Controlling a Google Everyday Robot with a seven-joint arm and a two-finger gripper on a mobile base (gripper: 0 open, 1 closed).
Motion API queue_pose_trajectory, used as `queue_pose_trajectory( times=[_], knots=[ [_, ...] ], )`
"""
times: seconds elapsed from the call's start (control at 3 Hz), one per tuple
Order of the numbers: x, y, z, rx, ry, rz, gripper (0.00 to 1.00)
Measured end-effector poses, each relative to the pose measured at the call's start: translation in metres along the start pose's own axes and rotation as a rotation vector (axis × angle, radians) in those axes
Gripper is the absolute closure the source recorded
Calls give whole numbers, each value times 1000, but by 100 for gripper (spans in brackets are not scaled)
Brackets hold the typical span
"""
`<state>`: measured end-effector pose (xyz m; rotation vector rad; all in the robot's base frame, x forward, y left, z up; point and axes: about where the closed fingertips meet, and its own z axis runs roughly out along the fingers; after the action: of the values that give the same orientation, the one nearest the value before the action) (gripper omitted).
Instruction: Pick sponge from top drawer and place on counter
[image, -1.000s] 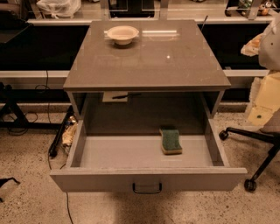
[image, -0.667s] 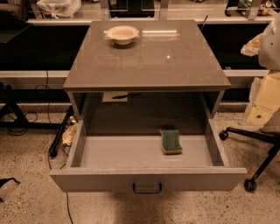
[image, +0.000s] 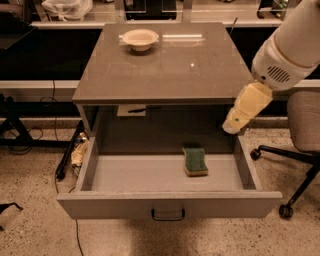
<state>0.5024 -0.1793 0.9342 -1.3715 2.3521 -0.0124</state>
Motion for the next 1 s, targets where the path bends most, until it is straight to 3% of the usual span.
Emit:
queue_pose_trajectory(
  times=[0.33,0.67,1.0],
  knots=[
    [-13,-4,55,3,5,132,0],
    [-14,6,103,6,58,243,0],
    [-12,8,104,8,62,322,0]
  ],
)
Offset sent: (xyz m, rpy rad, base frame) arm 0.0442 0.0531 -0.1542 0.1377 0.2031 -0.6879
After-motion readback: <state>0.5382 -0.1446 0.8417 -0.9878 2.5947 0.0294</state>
